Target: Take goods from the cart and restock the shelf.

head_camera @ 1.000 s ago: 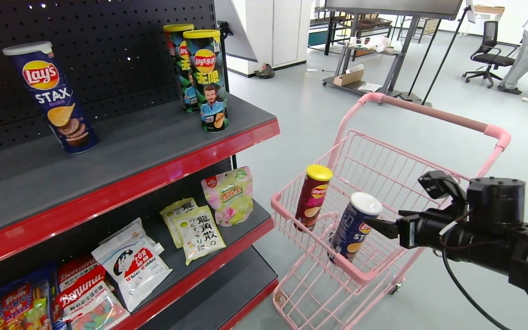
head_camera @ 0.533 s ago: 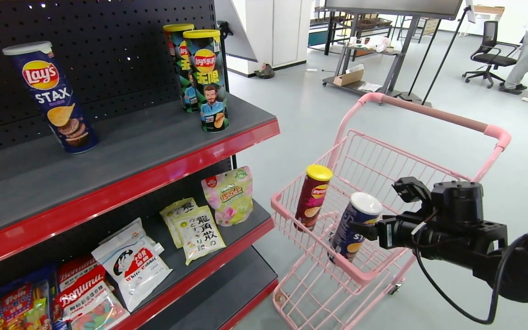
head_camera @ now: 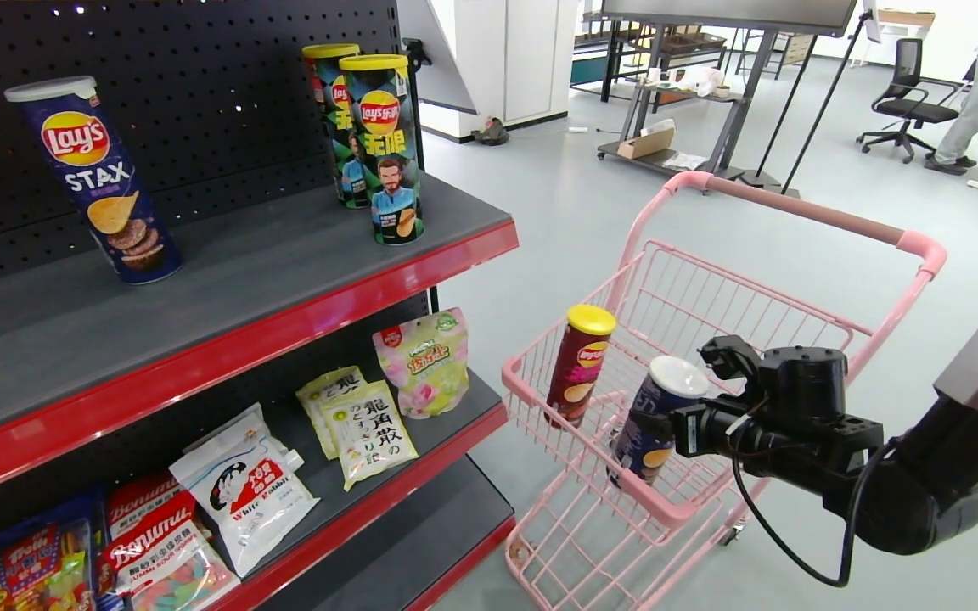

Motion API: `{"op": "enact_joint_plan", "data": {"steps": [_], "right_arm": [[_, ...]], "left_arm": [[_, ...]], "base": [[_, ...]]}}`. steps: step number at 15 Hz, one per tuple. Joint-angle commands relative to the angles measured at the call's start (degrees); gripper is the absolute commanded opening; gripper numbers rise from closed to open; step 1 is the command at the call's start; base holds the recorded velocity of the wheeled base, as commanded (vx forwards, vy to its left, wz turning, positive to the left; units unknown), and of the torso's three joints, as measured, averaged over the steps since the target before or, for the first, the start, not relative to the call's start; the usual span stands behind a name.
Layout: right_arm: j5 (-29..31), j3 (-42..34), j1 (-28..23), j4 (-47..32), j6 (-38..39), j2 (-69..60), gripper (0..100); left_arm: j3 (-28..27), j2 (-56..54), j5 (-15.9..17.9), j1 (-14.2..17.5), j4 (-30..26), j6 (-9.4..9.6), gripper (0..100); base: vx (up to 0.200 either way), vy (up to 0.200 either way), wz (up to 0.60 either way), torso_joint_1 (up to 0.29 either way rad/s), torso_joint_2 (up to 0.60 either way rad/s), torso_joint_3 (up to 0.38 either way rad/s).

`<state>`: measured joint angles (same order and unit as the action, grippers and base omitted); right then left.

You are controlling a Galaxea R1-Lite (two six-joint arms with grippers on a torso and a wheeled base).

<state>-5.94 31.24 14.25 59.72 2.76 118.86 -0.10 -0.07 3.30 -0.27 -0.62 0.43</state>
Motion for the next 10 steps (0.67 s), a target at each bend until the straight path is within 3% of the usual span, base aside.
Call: {"op": "enact_joint_plan", "data": {"steps": [1, 6, 7, 10], "right_arm": [[0.40, 1.28, 0.87, 0.04, -0.03, 1.20, 100], [1.89, 2.59, 1.92, 3.91, -0.03, 5.68, 100], [3.04, 2.59, 1.92, 5.76, -0.03, 6.91, 0], [3.39, 1.71, 2.01, 7.43, -0.03, 7.35, 0]], "left_arm": [[0.01, 0.07, 0.04, 0.00, 0.01, 0.01, 100], [0.01, 0.07, 0.04, 0.00, 0.01, 0.01, 100], [0.01, 0.07, 0.04, 0.00, 0.01, 0.01, 100], [0.01, 0.07, -0.05, 0.00, 0.01, 0.01, 100]], "base": [[0.000, 0.000, 0.00, 0.000, 0.00, 0.000], [0.000, 0.000, 0.00, 0.000, 0.00, 0.000], [0.000, 0.000, 0.00, 0.000, 0.00, 0.000], [0.000, 0.000, 0.00, 0.000, 0.00, 0.000]]}}
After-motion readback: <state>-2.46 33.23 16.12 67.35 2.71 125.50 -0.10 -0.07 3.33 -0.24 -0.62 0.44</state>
